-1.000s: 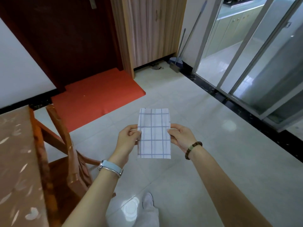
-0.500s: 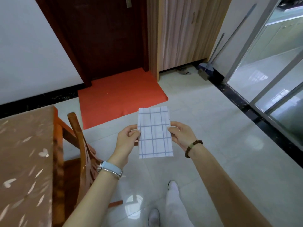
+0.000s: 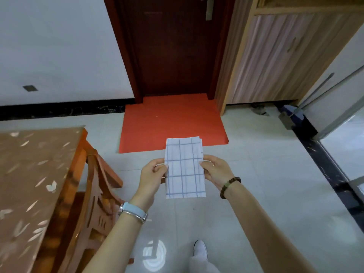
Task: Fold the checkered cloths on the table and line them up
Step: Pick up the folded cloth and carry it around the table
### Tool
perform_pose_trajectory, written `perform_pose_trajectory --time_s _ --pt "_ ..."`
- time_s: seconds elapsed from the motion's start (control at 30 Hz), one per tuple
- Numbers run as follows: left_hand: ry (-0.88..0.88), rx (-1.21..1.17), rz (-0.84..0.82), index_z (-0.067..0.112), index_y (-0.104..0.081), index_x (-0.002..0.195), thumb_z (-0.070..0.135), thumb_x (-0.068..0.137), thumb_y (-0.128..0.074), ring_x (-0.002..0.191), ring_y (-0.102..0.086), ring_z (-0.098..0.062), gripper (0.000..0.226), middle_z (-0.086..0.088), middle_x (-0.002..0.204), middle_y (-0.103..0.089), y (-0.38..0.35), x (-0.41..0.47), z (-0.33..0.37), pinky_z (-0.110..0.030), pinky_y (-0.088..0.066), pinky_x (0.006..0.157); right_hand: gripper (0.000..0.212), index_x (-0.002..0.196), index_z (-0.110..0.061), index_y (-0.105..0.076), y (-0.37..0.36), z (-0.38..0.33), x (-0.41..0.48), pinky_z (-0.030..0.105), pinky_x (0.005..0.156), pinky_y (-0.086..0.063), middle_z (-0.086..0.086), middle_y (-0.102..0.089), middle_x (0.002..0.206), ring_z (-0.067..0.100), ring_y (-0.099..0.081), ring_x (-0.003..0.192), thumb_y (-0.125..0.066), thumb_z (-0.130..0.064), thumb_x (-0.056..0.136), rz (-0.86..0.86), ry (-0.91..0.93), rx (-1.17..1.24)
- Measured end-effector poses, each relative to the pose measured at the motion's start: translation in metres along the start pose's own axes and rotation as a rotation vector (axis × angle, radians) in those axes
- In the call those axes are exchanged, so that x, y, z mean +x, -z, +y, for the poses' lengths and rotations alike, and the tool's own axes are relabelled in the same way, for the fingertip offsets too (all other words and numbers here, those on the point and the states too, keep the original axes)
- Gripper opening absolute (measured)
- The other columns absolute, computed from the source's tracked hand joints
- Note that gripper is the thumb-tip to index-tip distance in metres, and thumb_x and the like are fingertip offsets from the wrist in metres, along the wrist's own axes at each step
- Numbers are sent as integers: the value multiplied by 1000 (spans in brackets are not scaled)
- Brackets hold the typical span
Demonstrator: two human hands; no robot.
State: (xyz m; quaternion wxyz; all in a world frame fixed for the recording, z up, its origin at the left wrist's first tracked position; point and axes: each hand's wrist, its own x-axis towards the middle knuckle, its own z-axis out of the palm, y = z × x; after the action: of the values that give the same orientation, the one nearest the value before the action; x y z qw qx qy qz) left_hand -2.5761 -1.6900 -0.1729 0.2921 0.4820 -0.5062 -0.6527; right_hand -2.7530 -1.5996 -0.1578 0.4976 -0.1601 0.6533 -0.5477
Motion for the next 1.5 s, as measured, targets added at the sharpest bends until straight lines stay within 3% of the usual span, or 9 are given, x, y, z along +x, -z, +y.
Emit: perform_pose_trajectory --time_s 0.27,0.4,0.57,0.67,1.03,1.33,1.5 --pt "23 -80 123 9 -68 101 1 96 -54 85 -62 -27 17 -19 90 -63 -15 39 11 -24 -59 64 24 114 -3 -65 2 -27 71 37 85 -56 22 -68 104 26 -64 87 -52 -1 93 -115 -3 -116" --pt "-2 -110 183 16 -69 93 4 95 -58 75 -69 -14 17 -6 80 -71 -9 58 25 -20 -57 61 21 108 -8 -67 -10 -40 104 41 89 -55 26 -67 109 26 -64 87 -53 -2 93 -153 -9 -141" --pt "-4 -116 232 16 -70 92 2 95 -57 65 -68 -4 19 -4 78 -69 0 102 39 -17 -53 58 20 110 -5 -65 -30 -55 154 45 93 -53 27 -66 112 28 -64 89 -54 -3 93 -191 -27 -142" --pt "9 -110 220 14 -69 96 3 96 -55 68 -68 -8 18 -6 80 -68 5 139 46 -19 -55 61 19 108 -5 -66 -45 -71 190 48 93 -52 24 -68 109 27 -64 88 -55 -4 93 -198 -21 -164" --pt "24 -187 299 13 -66 99 4 97 -54 73 -67 -15 15 -4 81 -71 55 279 90 -25 -57 63 20 110 -2 -66 -131 -144 313 40 86 -57 20 -69 109 28 -68 94 -54 -2 94 -255 -11 -192" --pt "3 -196 406 11 -67 95 5 98 -54 76 -72 -17 15 -3 84 -75 110 335 121 -28 -58 67 21 110 -3 -66 -211 -179 379 43 92 -54 14 -72 105 27 -69 97 -55 0 92 -341 -10 -244" --pt "10 -228 488 8 -66 94 4 97 -53 77 -71 -19 14 -6 85 -75 133 364 128 -28 -58 66 19 100 -11 -68 -252 -191 417 42 92 -54 14 -71 107 27 -68 99 -55 1 92 -418 -26 -277"
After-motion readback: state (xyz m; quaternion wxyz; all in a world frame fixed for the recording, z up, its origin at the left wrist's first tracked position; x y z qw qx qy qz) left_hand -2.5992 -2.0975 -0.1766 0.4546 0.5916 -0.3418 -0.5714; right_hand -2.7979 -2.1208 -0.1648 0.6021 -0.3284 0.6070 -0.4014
